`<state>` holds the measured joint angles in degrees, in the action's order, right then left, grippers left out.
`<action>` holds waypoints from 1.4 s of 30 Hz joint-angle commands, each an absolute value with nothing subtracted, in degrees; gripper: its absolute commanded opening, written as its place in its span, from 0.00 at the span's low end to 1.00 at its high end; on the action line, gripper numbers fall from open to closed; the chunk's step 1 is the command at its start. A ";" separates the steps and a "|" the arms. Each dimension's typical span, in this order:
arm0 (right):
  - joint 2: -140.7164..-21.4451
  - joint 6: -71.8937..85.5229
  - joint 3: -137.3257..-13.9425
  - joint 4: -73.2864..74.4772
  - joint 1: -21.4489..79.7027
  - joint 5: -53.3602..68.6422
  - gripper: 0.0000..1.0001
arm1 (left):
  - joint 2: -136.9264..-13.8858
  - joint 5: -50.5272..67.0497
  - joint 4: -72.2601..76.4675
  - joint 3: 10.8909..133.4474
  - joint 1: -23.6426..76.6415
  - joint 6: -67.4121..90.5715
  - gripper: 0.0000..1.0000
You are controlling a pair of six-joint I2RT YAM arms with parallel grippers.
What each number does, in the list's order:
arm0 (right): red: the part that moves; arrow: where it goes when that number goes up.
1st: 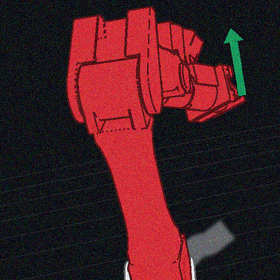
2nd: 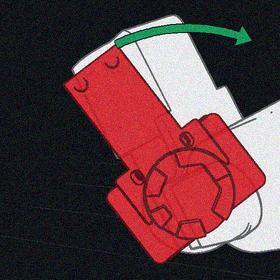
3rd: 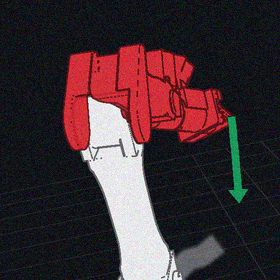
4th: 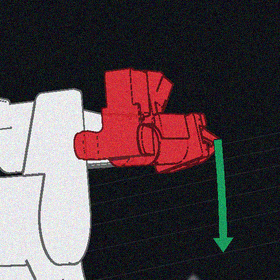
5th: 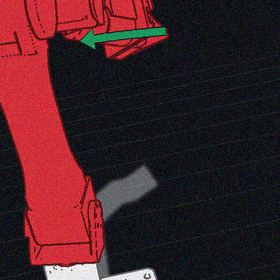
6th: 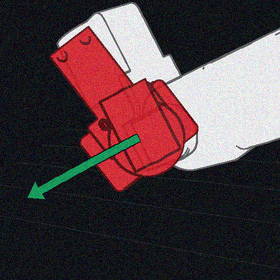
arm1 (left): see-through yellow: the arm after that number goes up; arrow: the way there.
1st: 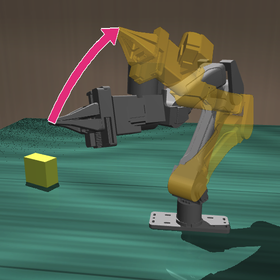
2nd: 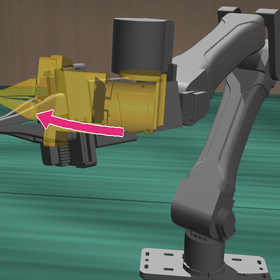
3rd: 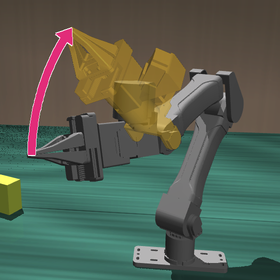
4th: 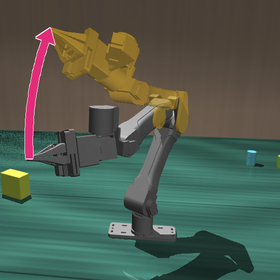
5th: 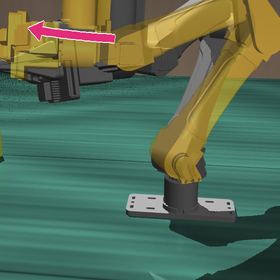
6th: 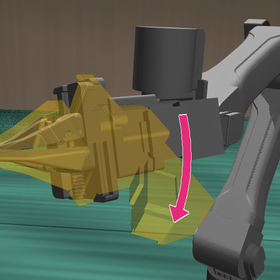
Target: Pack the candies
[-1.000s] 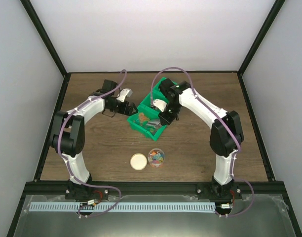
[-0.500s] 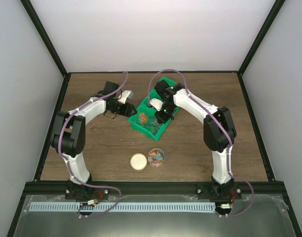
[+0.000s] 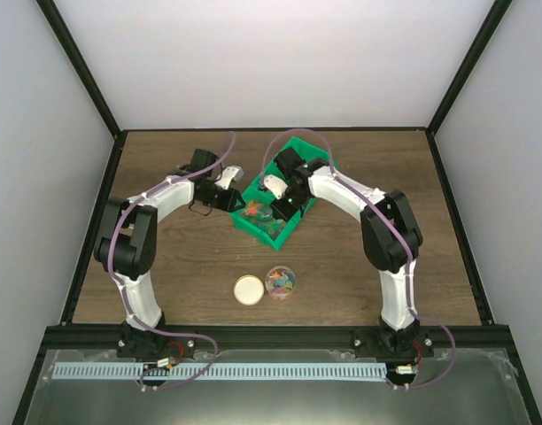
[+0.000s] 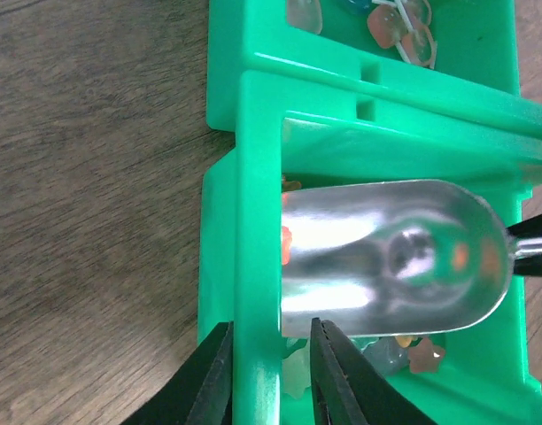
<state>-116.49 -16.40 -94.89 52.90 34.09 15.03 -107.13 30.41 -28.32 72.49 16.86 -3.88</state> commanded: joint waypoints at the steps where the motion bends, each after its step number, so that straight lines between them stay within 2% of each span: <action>1: -116.85 -12.45 -86.32 43.51 34.36 10.89 0.01 | -108.69 33.37 -28.83 72.32 17.38 -5.33 0.23; 5: -115.87 -10.98 -82.69 36.32 34.37 11.69 0.01 | -108.85 33.62 -29.15 72.63 17.35 -5.51 0.22; 10: -106.92 -12.72 -71.77 24.19 34.13 12.72 0.01 | -109.59 33.32 -30.35 73.76 16.95 -5.74 0.22; 15: -100.44 -14.81 -61.58 12.06 33.26 14.78 0.01 | -109.73 33.43 -30.69 75.29 15.86 -5.80 0.30; 23: -96.50 -14.92 -55.77 3.50 31.73 20.06 0.01 | -108.69 34.78 -31.05 75.83 14.36 -5.76 0.47; 28: -90.71 -16.75 -48.87 -3.10 30.27 24.00 0.01 | -108.02 38.99 -33.01 77.40 13.56 -6.51 0.71; 32: -88.01 -18.43 -47.06 -3.73 28.36 28.60 0.01 | -106.42 39.38 -33.46 77.05 12.89 -7.41 0.84; 35: -85.94 -20.94 -46.55 -2.03 26.18 32.75 0.01 | -105.23 38.71 -33.21 76.63 12.26 -7.99 0.90; 42: -79.79 -38.15 -47.14 10.85 20.60 42.50 0.01 | -104.00 37.22 -33.25 75.95 11.60 -8.81 0.92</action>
<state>-83.79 -25.26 -46.63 2.81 22.96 34.65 -105.73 37.47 -32.99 76.07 11.94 -7.66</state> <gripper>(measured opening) 0.087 0.914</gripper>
